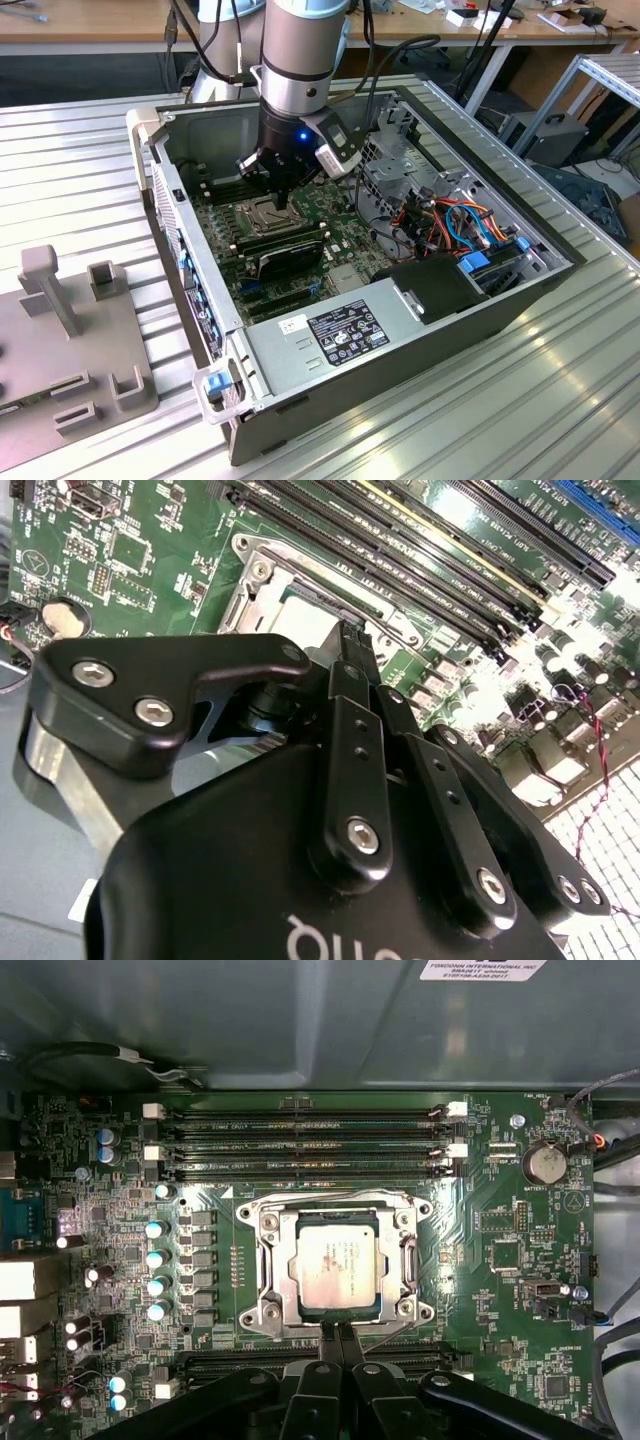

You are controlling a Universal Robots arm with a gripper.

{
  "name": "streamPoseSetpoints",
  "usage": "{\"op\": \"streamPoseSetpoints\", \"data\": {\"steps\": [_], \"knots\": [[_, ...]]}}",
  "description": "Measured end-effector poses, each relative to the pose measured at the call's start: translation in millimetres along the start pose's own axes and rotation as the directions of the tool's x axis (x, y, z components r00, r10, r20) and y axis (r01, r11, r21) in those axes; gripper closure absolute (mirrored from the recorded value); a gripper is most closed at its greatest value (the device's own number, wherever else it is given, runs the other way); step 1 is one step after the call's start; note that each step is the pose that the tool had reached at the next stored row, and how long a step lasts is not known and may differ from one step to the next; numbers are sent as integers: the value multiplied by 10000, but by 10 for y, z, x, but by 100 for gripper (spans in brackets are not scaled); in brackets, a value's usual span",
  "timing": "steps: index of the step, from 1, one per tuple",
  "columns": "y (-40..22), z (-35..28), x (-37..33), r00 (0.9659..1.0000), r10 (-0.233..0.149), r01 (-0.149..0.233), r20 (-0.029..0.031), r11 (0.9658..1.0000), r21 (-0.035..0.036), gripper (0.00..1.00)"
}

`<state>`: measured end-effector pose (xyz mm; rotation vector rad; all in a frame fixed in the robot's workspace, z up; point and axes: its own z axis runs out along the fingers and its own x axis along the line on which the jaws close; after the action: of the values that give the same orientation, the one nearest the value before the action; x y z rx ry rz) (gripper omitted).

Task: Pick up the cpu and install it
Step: 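Install the second cpu locking lever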

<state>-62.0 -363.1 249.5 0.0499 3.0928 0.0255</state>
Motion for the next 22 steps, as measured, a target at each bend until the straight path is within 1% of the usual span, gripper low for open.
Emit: {"op": "streamPoseSetpoints", "data": {"steps": [1, 2, 16, 20, 22], "knots": [[1, -33, -2, 10000, 0, 0, 0, 10000, 0, 89], [1, -36, -2, 10000, 0, 0, 1, 10000, -3, 89], [-1, -48, -2, 10000, 0, 0, 0, 10000, 0, 89], [-72, -48, -5, 10000, 0, 0, 0, 10000, -1, 89], [-79, -48, -5, 10000, 1, -1, 1, 10000, -2, 89]]}}
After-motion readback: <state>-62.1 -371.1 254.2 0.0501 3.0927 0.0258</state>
